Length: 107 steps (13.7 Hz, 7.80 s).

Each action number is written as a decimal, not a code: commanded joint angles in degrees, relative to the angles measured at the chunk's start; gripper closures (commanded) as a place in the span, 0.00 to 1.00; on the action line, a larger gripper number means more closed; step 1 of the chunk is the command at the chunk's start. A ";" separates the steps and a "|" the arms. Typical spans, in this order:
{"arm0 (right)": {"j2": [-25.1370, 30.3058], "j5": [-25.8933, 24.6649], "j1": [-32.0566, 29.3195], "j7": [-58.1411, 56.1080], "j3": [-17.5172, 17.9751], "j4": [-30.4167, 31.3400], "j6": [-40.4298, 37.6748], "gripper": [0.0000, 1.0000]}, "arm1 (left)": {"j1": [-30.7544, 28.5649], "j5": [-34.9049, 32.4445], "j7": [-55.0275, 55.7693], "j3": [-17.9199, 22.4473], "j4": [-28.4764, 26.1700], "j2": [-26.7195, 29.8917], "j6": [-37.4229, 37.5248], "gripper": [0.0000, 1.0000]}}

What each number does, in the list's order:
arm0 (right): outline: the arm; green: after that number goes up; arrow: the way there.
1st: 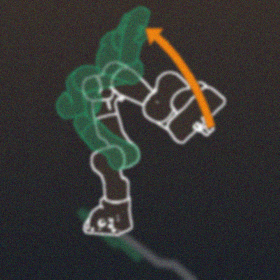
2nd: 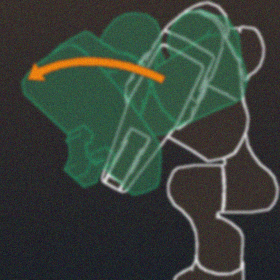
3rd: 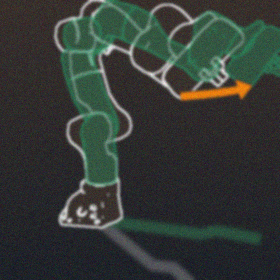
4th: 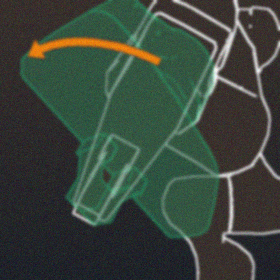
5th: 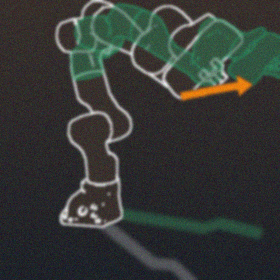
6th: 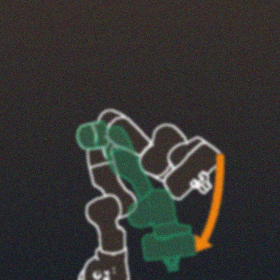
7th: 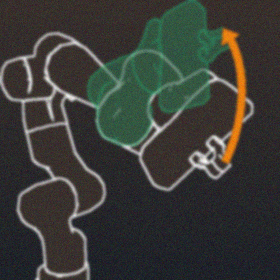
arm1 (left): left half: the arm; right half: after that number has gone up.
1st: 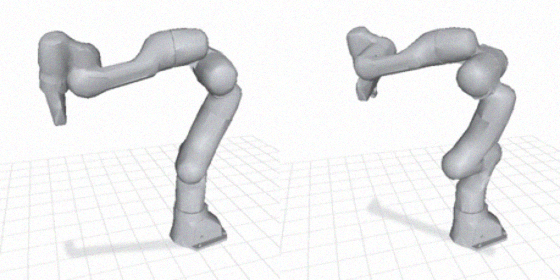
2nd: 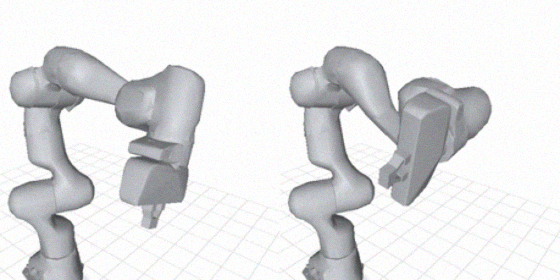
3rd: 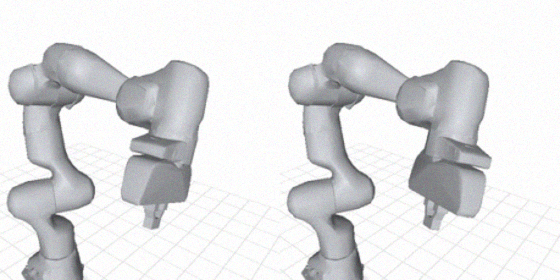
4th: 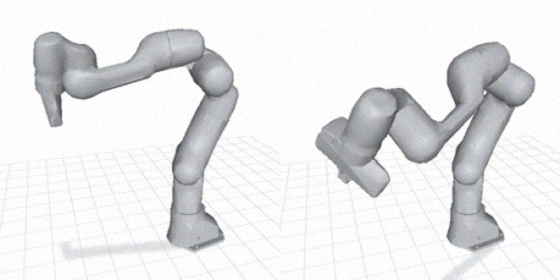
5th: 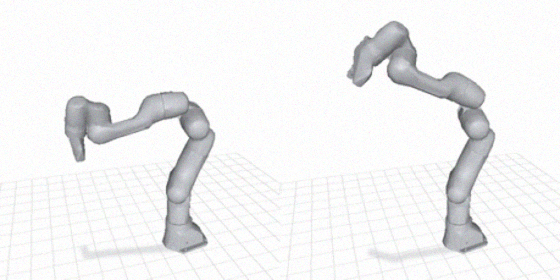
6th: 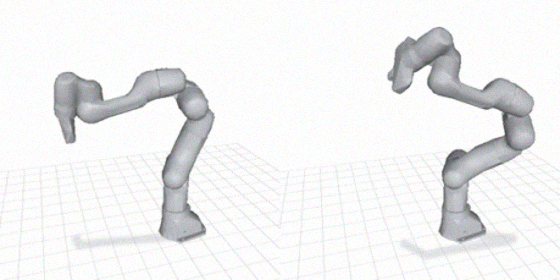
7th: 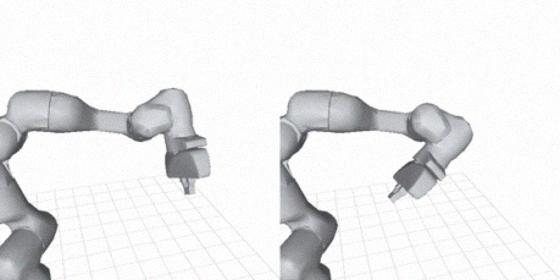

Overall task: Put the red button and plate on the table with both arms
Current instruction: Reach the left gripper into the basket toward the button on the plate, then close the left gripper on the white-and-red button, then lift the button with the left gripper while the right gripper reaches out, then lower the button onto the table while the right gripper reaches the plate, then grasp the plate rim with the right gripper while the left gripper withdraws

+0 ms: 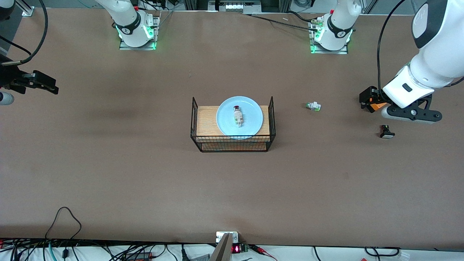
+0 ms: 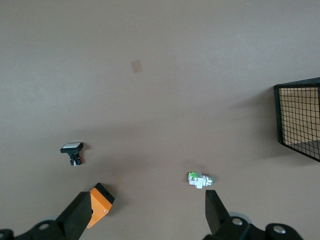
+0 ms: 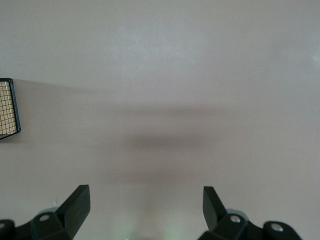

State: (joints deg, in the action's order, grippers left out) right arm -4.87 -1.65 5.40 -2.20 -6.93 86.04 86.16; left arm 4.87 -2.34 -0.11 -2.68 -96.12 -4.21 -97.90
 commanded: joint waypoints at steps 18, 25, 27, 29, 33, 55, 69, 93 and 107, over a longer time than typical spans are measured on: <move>-0.49 0.78 0.05 0.09 -0.27 -1.32 -1.08 0.00 | 23.85 7.61 26.60 -4.53 21.48 -20.01 1.13 0.00; -0.49 1.04 0.32 0.09 -0.19 -1.32 -0.99 0.00 | 30.37 7.35 44.50 -4.35 23.97 -31.91 -13.70 0.00; -0.49 1.04 0.40 0.09 -0.19 -1.32 -0.99 0.00 | 30.46 5.86 47.03 -4.35 23.01 -32.53 -16.09 0.00; -0.49 1.21 0.49 0.27 -0.10 -1.32 -0.90 0.00 | 30.55 1.39 47.31 -4.61 22.83 -33.58 -16.80 0.00; -0.93 7.00 0.40 0.62 -0.10 -1.32 -0.81 0.00 | 31.78 1.02 47.31 -4.61 21.68 -34.29 -16.71 0.34; -5.50 7.54 23.69 64.47 1.22 -1.58 7.51 0.00 | 2.88 -2.93 0.91 -3.65 20.81 -27.60 9.40 0.70; -13.24 7.37 34.41 87.35 1.31 -1.84 16.94 0.00 | -8.30 -7.68 -9.73 -3.56 -6.18 -30.86 -27.61 0.66; -28.27 -0.98 44.61 95.63 0.87 -4.31 28.72 0.19 | -1.81 -0.39 5.04 -2.80 6.96 -2.59 5.13 0.00; -29.06 5.07 44.97 95.63 0.96 -4.39 28.81 1.00 | -2.23 -0.12 4.86 -3.03 -0.12 2.28 0.78 0.00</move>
State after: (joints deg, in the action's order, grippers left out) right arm -33.35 1.71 50.15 92.22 -5.83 82.66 115.19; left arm 2.41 -3.26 4.20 -5.95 -95.25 -3.21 -97.30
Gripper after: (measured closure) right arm 0.885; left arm 0.000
